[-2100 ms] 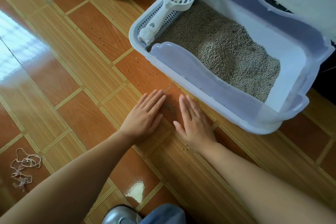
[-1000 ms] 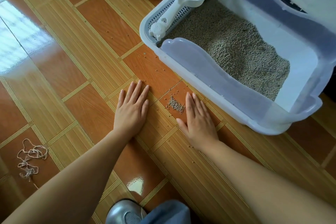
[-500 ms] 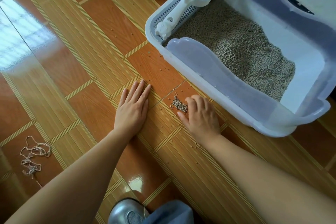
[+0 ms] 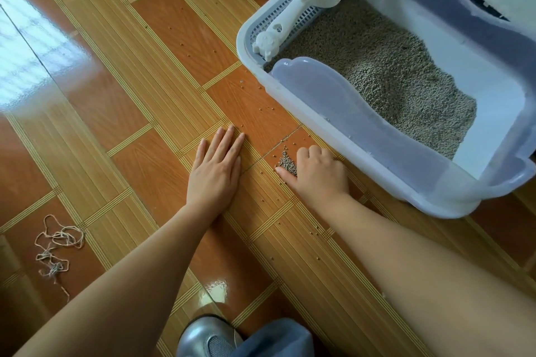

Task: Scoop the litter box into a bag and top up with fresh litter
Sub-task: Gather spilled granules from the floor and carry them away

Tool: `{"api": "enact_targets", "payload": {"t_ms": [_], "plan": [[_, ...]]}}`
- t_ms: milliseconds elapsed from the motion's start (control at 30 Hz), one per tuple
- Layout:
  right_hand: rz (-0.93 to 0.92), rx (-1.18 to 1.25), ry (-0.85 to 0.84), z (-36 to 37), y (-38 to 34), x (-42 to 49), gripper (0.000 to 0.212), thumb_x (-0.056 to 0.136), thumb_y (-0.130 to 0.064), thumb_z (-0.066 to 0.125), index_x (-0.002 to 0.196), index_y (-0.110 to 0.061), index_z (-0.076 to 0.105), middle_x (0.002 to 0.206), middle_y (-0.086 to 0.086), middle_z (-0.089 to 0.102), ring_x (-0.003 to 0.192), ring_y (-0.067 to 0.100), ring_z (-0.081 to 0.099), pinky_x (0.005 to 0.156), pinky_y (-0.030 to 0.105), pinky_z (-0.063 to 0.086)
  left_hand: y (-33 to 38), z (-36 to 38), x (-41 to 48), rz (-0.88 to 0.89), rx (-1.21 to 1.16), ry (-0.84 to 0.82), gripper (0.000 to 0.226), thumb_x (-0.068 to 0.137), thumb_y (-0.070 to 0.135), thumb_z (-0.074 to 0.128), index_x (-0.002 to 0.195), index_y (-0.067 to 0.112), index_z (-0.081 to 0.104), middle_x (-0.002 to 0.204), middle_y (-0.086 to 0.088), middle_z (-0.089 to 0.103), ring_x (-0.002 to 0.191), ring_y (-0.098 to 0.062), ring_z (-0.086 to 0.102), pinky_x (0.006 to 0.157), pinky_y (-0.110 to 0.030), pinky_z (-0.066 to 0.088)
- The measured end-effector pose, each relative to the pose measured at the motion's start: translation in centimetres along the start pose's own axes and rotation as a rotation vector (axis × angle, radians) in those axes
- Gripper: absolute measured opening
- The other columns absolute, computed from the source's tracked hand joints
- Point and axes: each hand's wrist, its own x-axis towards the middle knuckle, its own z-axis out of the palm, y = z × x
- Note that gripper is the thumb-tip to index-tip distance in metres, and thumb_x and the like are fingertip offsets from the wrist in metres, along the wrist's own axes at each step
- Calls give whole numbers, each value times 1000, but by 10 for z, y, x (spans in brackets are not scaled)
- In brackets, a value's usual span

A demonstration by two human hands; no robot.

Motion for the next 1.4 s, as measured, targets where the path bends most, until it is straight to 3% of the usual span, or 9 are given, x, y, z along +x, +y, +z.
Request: {"api": "enact_targets", "payload": {"t_ms": [333,600,733,867,967,1100,1133,1233,1400], "plan": [[-91,-77,-58,-9,-9,15,53,99,-47,21,98,-6,55,91,9,62,78,22,61,53,27,37,2,0,0,-8,-25,24,51,98,34,20,144,20,34,153,-1,29,144,-18,16,118,-40,9],[-186,-179,-99,-11,-20,19,33,102,-20,23,103,-4,52,99,9,64,84,21,65,56,28,43,5,0,1,-25,-37,16,51,98,33,19,145,20,34,153,-2,29,144,-19,15,118,-40,5],[-168,-112,-145,-16,-25,16,25,97,-5,26,106,-1,49,104,13,62,91,25,64,61,30,41,6,-1,1,-32,-42,11,52,97,33,18,145,20,34,154,-2,28,145,-21,15,117,-39,3],[-153,-66,-168,-18,-23,18,24,99,-9,28,109,-1,49,108,14,62,95,26,64,65,30,44,7,-2,2,-36,-54,9,53,96,33,18,145,20,34,154,-3,28,145,-21,16,117,-40,3],[-166,-26,-192,-22,-21,18,24,95,-1,31,111,1,49,108,15,62,96,28,64,65,29,41,8,-2,2,-46,-65,10,54,96,34,17,144,20,35,153,-3,29,145,-21,15,117,-40,4],[-92,59,-218,-25,-16,20,15,93,0,41,102,-3,53,90,11,59,84,28,59,61,29,41,9,-1,3,-65,-99,24,54,96,34,17,143,20,37,153,-3,30,145,-20,16,117,-40,4],[-52,132,-229,-25,-12,20,11,94,-2,42,92,-6,52,78,7,51,77,26,53,59,29,40,9,-1,3,-66,-101,29,53,96,34,17,143,19,38,153,-3,30,145,-20,16,117,-39,4],[127,544,-238,-20,0,15,37,99,-20,31,63,-13,34,61,-1,33,57,17,34,47,25,23,11,-1,4,-73,-110,46,48,98,30,23,142,18,40,152,-4,32,145,-21,17,118,-40,5],[447,1468,-360,-18,21,-3,36,96,-12,34,61,-14,33,56,-2,34,46,10,31,40,17,24,18,-3,3,-89,-115,58,53,97,33,19,141,13,42,150,-7,35,144,-23,19,117,-41,5]]}}
